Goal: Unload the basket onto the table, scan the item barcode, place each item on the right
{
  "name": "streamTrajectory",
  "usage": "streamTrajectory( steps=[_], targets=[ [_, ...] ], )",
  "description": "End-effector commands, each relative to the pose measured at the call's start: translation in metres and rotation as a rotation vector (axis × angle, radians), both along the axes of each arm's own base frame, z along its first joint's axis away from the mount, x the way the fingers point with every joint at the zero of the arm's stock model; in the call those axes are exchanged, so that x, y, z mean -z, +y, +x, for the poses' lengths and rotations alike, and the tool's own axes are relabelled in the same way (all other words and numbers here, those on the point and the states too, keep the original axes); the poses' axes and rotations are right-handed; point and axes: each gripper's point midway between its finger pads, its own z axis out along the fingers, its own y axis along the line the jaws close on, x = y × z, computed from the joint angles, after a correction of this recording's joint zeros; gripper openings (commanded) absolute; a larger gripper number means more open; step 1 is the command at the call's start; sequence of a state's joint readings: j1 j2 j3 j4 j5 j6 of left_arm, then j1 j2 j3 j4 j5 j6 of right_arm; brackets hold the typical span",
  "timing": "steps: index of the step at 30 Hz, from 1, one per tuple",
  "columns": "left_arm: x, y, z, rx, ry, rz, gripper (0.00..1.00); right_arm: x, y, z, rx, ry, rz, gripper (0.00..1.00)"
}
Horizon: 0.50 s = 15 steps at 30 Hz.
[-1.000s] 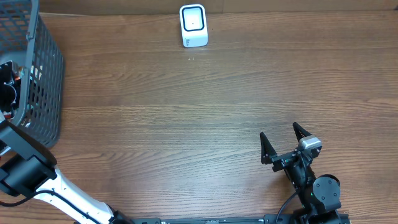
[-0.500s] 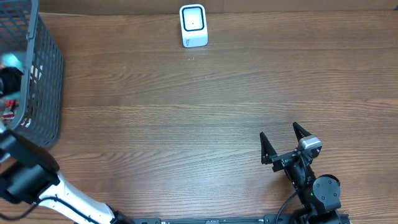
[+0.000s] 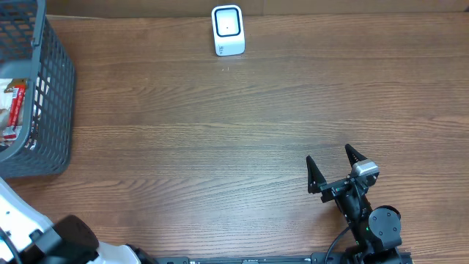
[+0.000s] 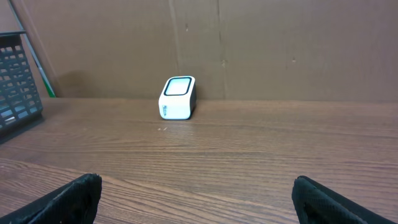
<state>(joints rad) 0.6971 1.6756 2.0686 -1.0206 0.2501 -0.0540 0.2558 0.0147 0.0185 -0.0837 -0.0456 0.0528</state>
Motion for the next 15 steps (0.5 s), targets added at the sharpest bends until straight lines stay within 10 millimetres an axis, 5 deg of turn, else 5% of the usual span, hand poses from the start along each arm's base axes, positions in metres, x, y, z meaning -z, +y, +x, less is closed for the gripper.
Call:
streamTrajectory(
  steps=[1,5,15],
  targets=[
    [-0.049,-0.042,-0.011,0.011,-0.124,-0.021,0.32,0.002,-0.001,0.0,0.002,-0.003,0.005,1.0],
    [-0.059,-0.095,-0.019,0.094,-0.122,-0.055,0.33,0.002,-0.001,0.0,0.002,-0.003,0.005,1.0],
    [-0.042,-0.181,-0.031,0.263,-0.015,-0.155,0.31,0.002,-0.001,0.0,0.002,-0.003,0.005,1.0]
  ],
)
